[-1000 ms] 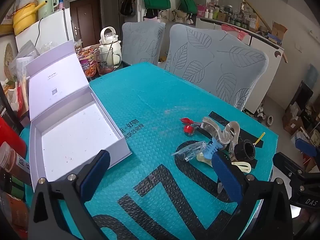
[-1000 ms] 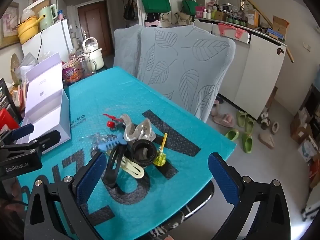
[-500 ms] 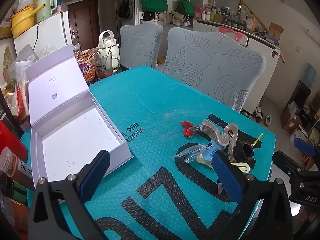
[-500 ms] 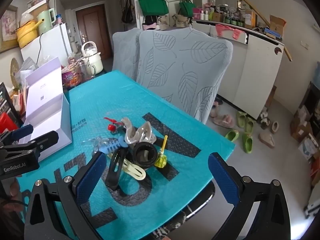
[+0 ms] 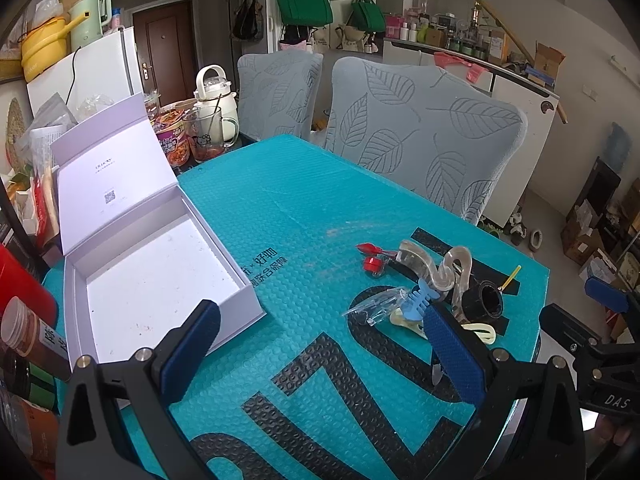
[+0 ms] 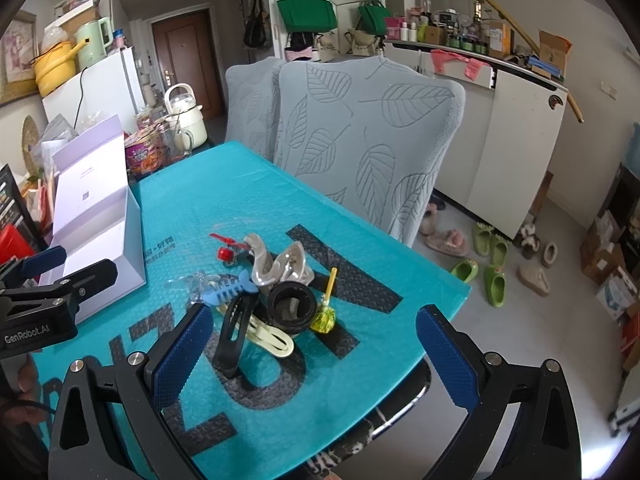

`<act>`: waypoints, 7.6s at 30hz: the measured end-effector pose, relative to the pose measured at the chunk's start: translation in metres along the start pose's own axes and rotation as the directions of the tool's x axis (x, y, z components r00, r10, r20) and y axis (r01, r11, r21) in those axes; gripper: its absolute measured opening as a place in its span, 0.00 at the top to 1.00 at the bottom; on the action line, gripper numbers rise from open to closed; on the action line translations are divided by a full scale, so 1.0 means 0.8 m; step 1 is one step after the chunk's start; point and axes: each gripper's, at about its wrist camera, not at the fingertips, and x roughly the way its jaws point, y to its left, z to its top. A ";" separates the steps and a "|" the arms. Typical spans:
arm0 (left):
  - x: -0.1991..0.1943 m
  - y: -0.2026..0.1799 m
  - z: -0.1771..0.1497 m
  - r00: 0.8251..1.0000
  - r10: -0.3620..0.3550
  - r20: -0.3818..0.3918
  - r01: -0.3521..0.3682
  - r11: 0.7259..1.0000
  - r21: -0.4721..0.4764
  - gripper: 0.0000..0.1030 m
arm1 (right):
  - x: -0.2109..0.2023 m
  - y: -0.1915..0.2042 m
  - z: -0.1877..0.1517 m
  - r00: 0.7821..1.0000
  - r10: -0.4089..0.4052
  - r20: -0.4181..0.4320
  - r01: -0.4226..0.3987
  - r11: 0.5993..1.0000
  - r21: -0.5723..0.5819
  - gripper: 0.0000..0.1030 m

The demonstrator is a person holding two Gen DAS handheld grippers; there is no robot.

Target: Organize rigid objects

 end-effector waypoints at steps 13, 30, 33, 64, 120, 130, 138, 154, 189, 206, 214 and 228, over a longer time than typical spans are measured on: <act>-0.004 -0.001 0.001 1.000 -0.004 0.004 0.004 1.000 0.003 0.00 | -0.002 0.002 -0.002 1.000 0.007 0.000 -0.007 1.000 -0.012 0.00; -0.009 -0.003 0.000 1.000 -0.006 0.000 0.006 1.000 0.002 0.00 | -0.003 0.001 -0.001 1.000 0.012 -0.005 -0.012 1.000 -0.013 0.00; -0.009 -0.003 0.000 1.000 -0.007 0.000 0.007 1.000 0.002 0.00 | -0.003 0.001 -0.002 1.000 0.016 -0.005 -0.016 1.000 -0.015 0.00; 0.029 -0.017 -0.024 0.997 -0.032 -0.077 0.034 0.999 0.024 0.00 | 0.028 -0.014 -0.023 0.992 0.114 -0.043 -0.116 0.993 -0.031 0.00; 0.077 -0.015 -0.049 0.961 -0.242 -0.134 0.257 0.959 0.119 0.75 | 0.089 -0.030 -0.064 0.952 0.265 -0.155 -0.276 0.960 -0.054 0.45; 0.061 -0.005 -0.061 0.972 -0.205 -0.116 0.214 0.974 0.075 0.77 | 0.092 -0.028 -0.064 0.944 0.309 -0.112 -0.317 0.946 -0.061 0.75; 0.050 -0.006 -0.071 0.975 -0.198 -0.103 0.204 0.977 0.055 0.77 | 0.072 -0.037 -0.068 0.951 0.302 -0.068 -0.306 0.951 -0.046 0.75; 0.046 -0.017 -0.092 0.983 -0.143 -0.113 0.150 0.987 0.061 0.77 | 0.066 -0.045 -0.077 0.960 0.269 -0.078 -0.271 0.962 -0.019 0.75; 0.004 0.015 -0.100 0.996 -0.084 -0.033 0.083 0.996 -0.035 0.77 | 0.035 -0.016 -0.054 0.933 0.360 0.018 -0.358 0.931 -0.067 0.76; -0.055 0.089 -0.119 0.992 0.121 0.020 -0.116 0.978 -0.172 0.77 | 0.036 0.112 -0.042 0.811 0.581 -0.070 -0.576 0.773 -0.264 0.76; -0.074 0.116 -0.122 0.984 0.172 0.036 -0.160 0.961 -0.225 0.77 | 0.032 0.162 -0.036 0.765 0.632 -0.123 -0.631 0.698 -0.337 0.76; -0.079 0.156 -0.086 0.977 0.187 0.099 -0.160 0.959 -0.233 0.77 | 0.031 0.228 -0.003 0.722 0.670 -0.172 -0.672 0.620 -0.405 0.76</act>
